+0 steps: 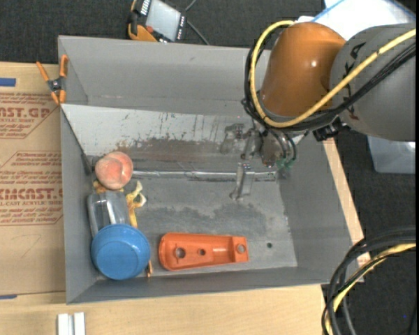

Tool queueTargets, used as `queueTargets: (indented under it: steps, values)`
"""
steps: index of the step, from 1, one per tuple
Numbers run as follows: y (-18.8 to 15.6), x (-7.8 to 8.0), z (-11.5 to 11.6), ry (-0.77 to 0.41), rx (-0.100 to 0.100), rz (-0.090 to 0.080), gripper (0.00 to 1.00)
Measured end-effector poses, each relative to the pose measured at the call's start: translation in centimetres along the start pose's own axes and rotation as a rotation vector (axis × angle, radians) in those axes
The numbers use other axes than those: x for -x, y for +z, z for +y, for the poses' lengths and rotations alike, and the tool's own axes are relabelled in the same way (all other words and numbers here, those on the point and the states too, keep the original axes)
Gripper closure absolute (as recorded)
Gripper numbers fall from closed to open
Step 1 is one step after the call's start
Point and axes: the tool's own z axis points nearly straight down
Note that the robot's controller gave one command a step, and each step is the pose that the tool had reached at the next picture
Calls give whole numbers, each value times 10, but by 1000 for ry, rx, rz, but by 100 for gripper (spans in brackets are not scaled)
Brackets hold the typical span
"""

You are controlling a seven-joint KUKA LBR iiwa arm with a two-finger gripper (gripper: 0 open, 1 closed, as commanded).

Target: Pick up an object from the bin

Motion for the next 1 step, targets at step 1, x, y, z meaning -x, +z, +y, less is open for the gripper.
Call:
queueTargets:
  steps: [1]
  values:
    - [0,0,0,0,0,0,0]
